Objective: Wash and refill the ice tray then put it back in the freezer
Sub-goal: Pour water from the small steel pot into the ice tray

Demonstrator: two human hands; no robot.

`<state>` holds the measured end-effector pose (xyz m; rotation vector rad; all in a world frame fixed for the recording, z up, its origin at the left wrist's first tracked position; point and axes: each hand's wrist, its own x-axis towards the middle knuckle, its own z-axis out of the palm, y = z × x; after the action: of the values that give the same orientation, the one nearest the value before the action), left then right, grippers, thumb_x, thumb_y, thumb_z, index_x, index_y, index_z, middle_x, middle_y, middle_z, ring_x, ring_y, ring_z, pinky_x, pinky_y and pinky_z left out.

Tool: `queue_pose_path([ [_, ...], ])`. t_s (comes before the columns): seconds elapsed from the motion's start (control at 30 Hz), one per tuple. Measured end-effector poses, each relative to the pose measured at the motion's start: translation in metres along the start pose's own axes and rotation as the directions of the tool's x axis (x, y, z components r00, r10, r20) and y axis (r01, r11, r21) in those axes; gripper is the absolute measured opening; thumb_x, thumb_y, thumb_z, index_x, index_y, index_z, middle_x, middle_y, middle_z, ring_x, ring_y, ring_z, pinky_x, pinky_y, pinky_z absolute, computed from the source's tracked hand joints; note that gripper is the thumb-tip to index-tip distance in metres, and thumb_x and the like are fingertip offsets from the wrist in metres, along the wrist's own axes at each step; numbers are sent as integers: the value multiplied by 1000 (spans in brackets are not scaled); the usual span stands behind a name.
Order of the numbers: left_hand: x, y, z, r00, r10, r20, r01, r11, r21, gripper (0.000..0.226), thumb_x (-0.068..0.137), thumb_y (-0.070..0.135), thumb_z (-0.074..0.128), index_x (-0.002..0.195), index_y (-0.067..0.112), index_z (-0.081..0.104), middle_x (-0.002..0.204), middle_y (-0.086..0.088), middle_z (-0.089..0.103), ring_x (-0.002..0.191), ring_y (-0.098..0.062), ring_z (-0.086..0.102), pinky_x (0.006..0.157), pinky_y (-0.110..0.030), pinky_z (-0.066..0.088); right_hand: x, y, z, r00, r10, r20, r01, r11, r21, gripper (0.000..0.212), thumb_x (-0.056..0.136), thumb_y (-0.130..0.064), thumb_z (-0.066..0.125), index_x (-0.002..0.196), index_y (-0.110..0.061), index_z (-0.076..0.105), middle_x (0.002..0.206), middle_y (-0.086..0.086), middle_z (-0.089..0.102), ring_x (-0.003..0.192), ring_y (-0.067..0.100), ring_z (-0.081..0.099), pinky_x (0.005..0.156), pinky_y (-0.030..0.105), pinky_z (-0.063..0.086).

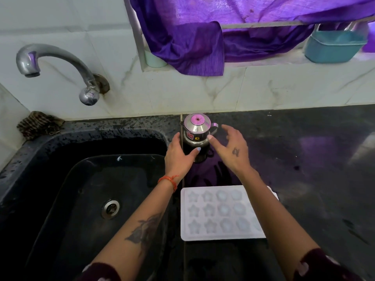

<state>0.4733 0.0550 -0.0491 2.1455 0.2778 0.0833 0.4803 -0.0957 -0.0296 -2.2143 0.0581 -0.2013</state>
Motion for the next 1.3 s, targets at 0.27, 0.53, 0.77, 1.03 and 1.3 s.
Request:
queue_pose_path([
  [0.27, 42, -6, 22, 999, 19, 37, -19, 1000, -2, 90, 75, 37, 77, 147, 14, 28, 146, -7, 44, 134, -24, 41, 105, -32, 34, 59, -5, 19, 974, 172, 144, -174, 985, 0, 63, 87, -60, 51, 127, -12, 51, 127, 10, 57, 119, 26, 52, 97, 36, 39],
  [0.53, 50, -10, 34, 999, 23, -24, -26, 992, -125, 69, 75, 28, 77, 136, 18, 47, 129, -4, 61, 118, -22, 56, 97, -31, 43, 71, 3, 28, 941, 272, 200, -310, 931, 192, 67, 54, -78, 56, 69, -13, 50, 90, 16, 66, 89, 31, 66, 82, 50, 55],
  [0.77, 28, -12, 27, 999, 21, -32, -26, 983, -182, 63, 71, 25, 81, 128, 18, 56, 114, -2, 69, 106, -21, 63, 93, -38, 49, 45, 1, 13, 949, 266, 171, -302, 924, 236, 72, 67, -64, 65, 72, 8, 61, 74, 20, 70, 75, 31, 70, 75, 47, 59],
  [1.03, -39, -2, 3, 999, 20, 35, -3, 899, -437, 75, 58, 41, 79, 126, 22, 56, 119, 3, 66, 110, -11, 62, 98, -39, 49, -13, -11, -21, 936, 283, 208, -344, 857, 383, 42, 80, -38, 72, 69, 2, 68, 71, 17, 69, 72, 27, 69, 68, 37, 60],
  [1.3, -104, 10, -21, 990, -11, 143, 107, 718, -688, 40, 82, 20, 71, 120, 17, 55, 119, -3, 64, 110, -18, 62, 89, -36, 53, -66, -24, -51, 937, 256, 239, -337, 845, 414, 42, 79, -34, 74, 72, 6, 67, 71, 21, 66, 68, 30, 67, 65, 36, 60],
])
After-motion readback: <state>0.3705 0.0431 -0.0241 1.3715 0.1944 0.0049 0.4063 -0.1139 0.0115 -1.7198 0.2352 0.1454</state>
